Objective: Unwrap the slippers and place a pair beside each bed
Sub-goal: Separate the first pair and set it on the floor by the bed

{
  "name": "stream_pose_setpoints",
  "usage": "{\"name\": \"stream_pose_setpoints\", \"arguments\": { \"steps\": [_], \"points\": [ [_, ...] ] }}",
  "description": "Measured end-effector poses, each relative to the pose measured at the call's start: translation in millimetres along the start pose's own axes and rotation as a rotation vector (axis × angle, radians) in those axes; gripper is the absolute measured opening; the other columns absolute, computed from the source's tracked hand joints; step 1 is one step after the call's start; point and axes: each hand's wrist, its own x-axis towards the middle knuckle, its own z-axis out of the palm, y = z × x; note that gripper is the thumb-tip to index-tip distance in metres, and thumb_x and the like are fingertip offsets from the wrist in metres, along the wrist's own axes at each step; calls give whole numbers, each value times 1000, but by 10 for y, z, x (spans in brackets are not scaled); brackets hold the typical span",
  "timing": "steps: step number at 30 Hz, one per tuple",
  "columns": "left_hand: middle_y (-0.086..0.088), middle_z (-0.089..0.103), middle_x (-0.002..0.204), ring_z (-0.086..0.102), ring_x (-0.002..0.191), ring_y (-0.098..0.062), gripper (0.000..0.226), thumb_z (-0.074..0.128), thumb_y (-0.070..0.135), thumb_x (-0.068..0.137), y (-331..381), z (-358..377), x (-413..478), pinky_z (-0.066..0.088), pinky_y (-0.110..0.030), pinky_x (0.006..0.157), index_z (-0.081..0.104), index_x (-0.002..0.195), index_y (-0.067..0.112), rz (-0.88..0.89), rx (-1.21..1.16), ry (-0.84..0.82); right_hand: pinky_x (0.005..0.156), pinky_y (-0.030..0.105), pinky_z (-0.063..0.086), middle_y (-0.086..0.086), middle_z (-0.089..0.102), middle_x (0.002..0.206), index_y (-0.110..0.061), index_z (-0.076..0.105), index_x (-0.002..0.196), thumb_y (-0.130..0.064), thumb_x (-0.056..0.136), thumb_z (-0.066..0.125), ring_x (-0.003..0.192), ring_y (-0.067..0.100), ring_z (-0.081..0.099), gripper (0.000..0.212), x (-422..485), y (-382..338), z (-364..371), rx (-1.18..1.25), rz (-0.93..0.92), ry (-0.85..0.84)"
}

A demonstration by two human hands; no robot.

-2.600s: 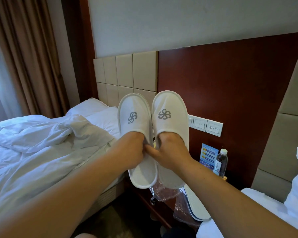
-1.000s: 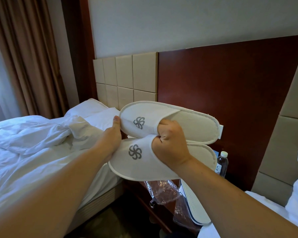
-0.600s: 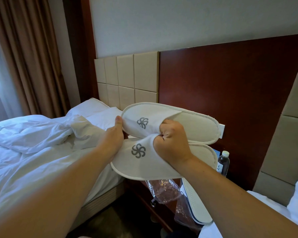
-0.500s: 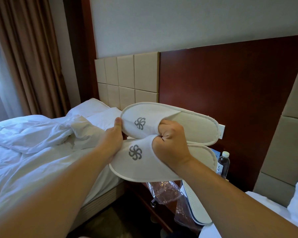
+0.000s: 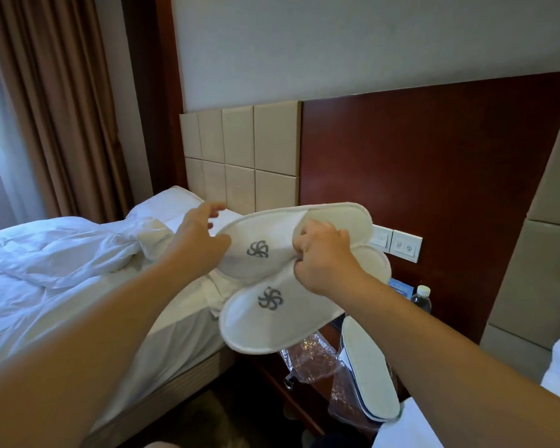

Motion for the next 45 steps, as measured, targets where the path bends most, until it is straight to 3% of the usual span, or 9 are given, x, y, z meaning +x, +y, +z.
{"name": "stream_pose_setpoints", "arguments": {
  "steps": [7, 13, 19, 23, 28, 33, 35, 39, 45],
  "points": [
    [18, 25, 162, 10, 151, -9, 83, 73, 41, 72, 629, -266, -223, 10, -41, 119, 35, 146, 50, 683, 464, -379, 59, 31, 39, -9, 47, 59, -22, 71, 77, -15, 85, 57, 61, 20, 52, 17, 52, -239, -69, -176, -119, -95],
    [14, 53, 140, 34, 126, -8, 103, 83, 68, 58, 659, -444, -210, 20, -28, 105, 34, 146, 47, 655, 666, -438, 62, 34, 40, -6, 44, 85, -25, 67, 103, -19, 87, 62, 75, 20, 51, 19, 134, -495, -151, -236, -268, -195],
    [15, 58, 110, 40, 107, -12, 93, 74, 77, 59, 549, -701, -279, 34, -34, 100, 41, 140, 46, 599, 860, -359, 60, 30, 37, -5, 53, 87, -34, 64, 96, -21, 90, 52, 76, 18, 51, 19, 193, -766, -222, -197, -303, -281],
    [15, 65, 97, 51, 106, -16, 45, 58, 75, 76, 443, -989, -353, 29, -40, 109, 67, 97, 36, 642, 1104, -386, 67, 32, 40, -4, 57, 90, -34, 59, 90, -25, 90, 41, 85, 22, 54, 21, 257, -1005, -214, -56, -204, -408],
    [16, 59, 87, 60, 104, -16, 34, 55, 65, 87, 239, -1317, -495, 16, -43, 120, 50, 69, 37, 600, 1094, -412, 65, 29, 42, -10, 56, 95, -28, 59, 106, -59, 70, 57, 86, 15, 54, 49, 267, -1372, -178, 124, -217, -433],
    [9, 70, 93, 57, 93, -16, 35, 59, 67, 85, -10, -1693, -638, 29, -36, 109, 67, 102, 37, 536, 1076, -334, 77, 23, 38, 0, 48, 137, -33, 30, 146, -10, 70, 78, 114, 20, 51, 92, 283, -1635, 18, 62, -333, -486],
    [8, 67, 84, 53, 84, -18, 22, 61, 64, 85, -142, -1802, -710, 34, -33, 98, 63, 90, 42, 543, 1015, -300, 76, 23, 39, -1, 43, 146, -45, 12, 150, -4, 75, 74, 113, 18, 50, 106, 306, -1694, 80, 75, -326, -502],
    [8, 49, 66, 52, 74, -21, 46, 66, 55, 86, -348, -1913, -845, 31, -22, 63, 33, 62, 33, 464, 927, -286, 61, 18, 45, -6, 46, 143, -64, -4, 142, 3, 77, 67, 99, 16, 56, 117, 397, -1794, 216, 135, -354, -507],
    [6, 58, 79, 57, 79, -20, 31, 67, 54, 85, -548, -2034, -1019, 51, -36, 69, 51, 74, 29, 210, 846, -290, 54, 16, 47, -13, 50, 137, -71, -5, 137, 5, 79, 64, 84, 8, 58, 118, 536, -1931, 488, 225, -473, -475]
  ]
}}
